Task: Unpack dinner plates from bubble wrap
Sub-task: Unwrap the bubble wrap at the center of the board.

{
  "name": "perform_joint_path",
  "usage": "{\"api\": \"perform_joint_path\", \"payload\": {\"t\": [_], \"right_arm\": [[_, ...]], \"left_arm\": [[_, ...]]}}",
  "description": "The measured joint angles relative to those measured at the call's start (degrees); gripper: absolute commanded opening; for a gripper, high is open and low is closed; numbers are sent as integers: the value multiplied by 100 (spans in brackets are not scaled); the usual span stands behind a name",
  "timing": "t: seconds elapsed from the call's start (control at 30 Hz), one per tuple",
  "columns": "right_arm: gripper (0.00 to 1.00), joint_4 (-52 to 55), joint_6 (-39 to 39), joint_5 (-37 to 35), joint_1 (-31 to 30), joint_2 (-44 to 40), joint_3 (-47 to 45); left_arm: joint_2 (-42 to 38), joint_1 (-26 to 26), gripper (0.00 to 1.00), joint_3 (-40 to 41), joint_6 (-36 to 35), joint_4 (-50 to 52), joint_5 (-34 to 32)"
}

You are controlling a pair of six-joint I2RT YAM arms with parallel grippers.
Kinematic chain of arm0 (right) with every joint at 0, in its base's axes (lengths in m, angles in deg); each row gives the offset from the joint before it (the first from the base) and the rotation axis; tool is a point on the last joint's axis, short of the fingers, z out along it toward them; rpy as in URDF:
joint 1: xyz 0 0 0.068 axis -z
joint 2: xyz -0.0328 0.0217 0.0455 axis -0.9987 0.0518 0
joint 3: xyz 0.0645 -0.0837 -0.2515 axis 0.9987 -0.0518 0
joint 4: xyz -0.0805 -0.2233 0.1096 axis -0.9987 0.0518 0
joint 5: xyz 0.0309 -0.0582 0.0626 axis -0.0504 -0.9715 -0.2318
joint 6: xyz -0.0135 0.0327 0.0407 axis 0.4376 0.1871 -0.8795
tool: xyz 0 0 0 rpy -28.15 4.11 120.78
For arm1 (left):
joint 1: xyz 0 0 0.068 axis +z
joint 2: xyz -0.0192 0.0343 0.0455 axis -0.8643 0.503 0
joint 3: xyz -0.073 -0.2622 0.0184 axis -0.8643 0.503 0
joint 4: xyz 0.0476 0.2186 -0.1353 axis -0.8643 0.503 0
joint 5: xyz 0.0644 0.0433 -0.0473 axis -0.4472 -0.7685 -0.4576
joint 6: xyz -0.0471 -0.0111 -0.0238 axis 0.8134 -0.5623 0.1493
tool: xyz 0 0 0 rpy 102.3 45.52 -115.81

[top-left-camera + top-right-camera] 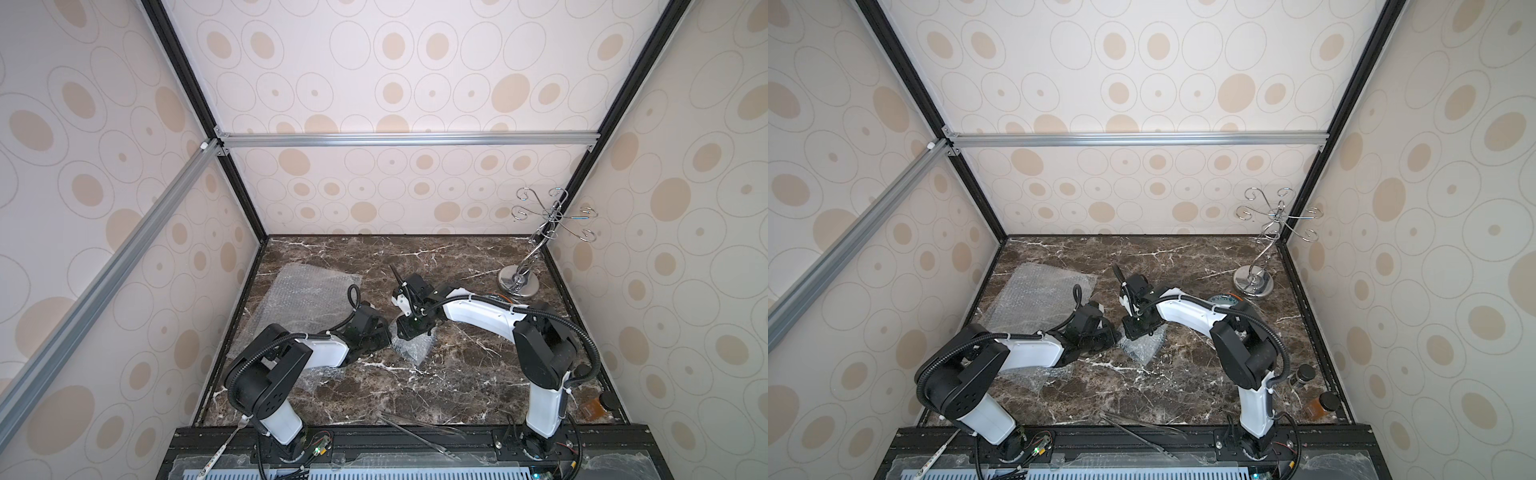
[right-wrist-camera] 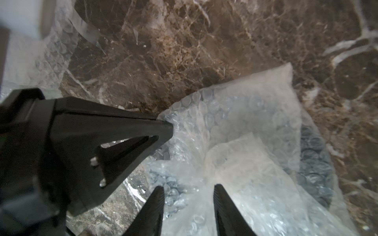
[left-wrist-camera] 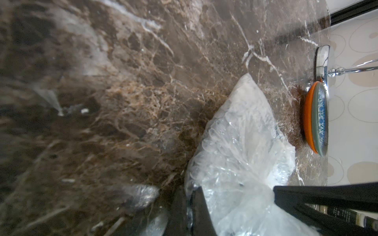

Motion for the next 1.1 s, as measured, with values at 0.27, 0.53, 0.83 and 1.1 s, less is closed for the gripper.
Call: {"api": "perform_joint_path", "payload": {"t": [0.27,0.53,0.83,1.1], "right_arm": [[21,-4,7,-273,-28,120,2],[0,-26,-52,-332,-31,118,2],[0,-214,-221,-109,17,-372,-258],[0,-654,-540,450,365,-1036,-675]], "left_arm": [[-17,-2,0,0,0,26,-7],[-20,-2,0,0,0,28,-11],[-20,0,0,2,2,33,-13],[-20,-2,0,11,0,37,-9]]}}
